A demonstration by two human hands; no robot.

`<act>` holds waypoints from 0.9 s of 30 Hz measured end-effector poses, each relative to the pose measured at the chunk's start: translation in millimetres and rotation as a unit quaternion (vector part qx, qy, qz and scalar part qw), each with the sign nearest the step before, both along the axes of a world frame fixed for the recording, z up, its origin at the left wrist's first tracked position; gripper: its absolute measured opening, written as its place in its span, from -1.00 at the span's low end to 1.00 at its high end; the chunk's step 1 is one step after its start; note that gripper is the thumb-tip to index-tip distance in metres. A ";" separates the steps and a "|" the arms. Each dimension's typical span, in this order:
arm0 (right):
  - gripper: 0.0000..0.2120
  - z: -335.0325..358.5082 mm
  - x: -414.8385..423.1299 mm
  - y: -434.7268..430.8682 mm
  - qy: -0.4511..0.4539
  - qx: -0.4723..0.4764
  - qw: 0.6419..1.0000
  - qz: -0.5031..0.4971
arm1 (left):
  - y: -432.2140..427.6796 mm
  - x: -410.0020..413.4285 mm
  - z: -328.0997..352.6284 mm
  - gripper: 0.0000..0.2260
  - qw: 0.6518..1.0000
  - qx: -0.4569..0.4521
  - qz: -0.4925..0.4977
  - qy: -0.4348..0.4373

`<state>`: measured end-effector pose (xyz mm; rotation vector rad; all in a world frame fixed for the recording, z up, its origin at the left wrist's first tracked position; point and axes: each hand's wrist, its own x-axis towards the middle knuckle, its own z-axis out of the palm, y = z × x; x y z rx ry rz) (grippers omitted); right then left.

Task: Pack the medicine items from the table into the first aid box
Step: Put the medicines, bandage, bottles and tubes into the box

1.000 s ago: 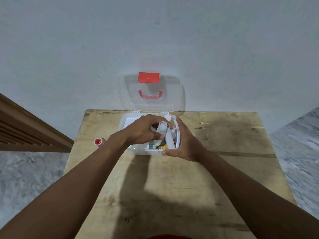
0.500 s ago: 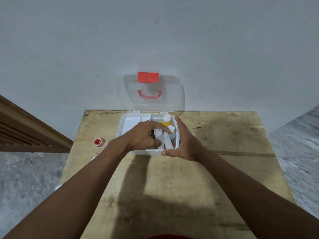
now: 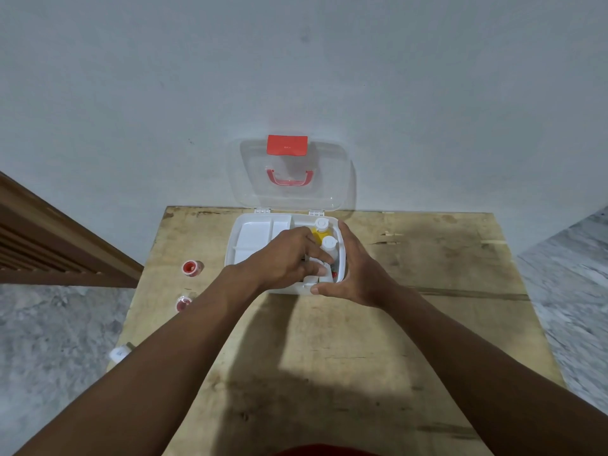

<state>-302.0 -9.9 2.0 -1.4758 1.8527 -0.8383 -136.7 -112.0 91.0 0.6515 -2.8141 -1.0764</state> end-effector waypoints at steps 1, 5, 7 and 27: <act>0.31 0.4 0.0 0.1 -0.002 0.001 1.000 -0.001 | 0.9 0.2 -4.2 -0.82 1.000 0.011 0.006 0.005; 0.33 -1.4 -0.4 0.9 -0.004 0.004 1.000 -0.007 | 4.5 3.3 -18.0 -0.81 0.998 0.063 0.025 0.003; 0.32 -4.5 -1.4 -0.6 -0.009 0.001 1.000 -0.005 | 5.7 3.7 -21.1 -0.81 0.996 0.080 0.040 0.000; 0.36 -16.6 -6.8 -8.0 -0.030 0.024 0.999 -0.011 | -5.6 -4.1 -25.5 -0.92 0.987 0.108 0.099 -0.072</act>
